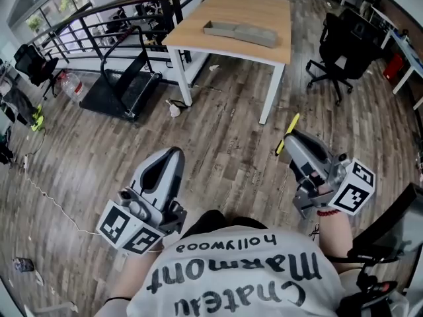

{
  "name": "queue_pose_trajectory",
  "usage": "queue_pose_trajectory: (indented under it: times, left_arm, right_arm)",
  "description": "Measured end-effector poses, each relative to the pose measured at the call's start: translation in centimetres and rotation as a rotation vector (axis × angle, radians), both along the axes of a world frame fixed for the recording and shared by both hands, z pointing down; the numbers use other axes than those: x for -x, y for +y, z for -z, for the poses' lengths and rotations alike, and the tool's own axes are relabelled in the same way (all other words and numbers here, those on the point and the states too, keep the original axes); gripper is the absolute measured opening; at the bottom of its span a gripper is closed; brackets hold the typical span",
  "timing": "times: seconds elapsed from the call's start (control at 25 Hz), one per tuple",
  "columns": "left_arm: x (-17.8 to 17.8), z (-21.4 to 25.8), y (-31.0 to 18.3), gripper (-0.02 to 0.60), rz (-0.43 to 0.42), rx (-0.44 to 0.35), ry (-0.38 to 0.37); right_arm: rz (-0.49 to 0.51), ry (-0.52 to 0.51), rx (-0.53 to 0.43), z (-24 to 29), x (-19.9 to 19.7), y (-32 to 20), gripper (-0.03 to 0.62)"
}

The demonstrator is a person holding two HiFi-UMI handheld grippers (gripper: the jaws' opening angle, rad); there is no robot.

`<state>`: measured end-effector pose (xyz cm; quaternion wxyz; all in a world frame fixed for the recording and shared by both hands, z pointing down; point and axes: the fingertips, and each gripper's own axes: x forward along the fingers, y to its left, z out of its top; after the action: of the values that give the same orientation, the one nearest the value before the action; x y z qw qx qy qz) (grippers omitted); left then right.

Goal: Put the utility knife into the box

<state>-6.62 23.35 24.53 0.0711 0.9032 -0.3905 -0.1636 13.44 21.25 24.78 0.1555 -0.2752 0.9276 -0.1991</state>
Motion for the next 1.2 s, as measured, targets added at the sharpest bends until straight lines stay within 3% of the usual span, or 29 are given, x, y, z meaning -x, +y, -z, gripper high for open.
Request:
queue_pose_trajectory:
  times: [0.88, 1.2]
  left_arm:
    - [0.0, 0.6, -0.9, 0.009, -0.011, -0.017, 0.000]
    - [-0.4, 0.0, -6.3, 0.009, -0.057, -0.032, 0.029]
  right_arm:
    - [-0.017, -0.016, -0.008, 0.3, -0.4, -0.7, 0.057]
    - [-0.042, 0.010, -0.016, -0.4, -0.5, -4.7, 0.057]
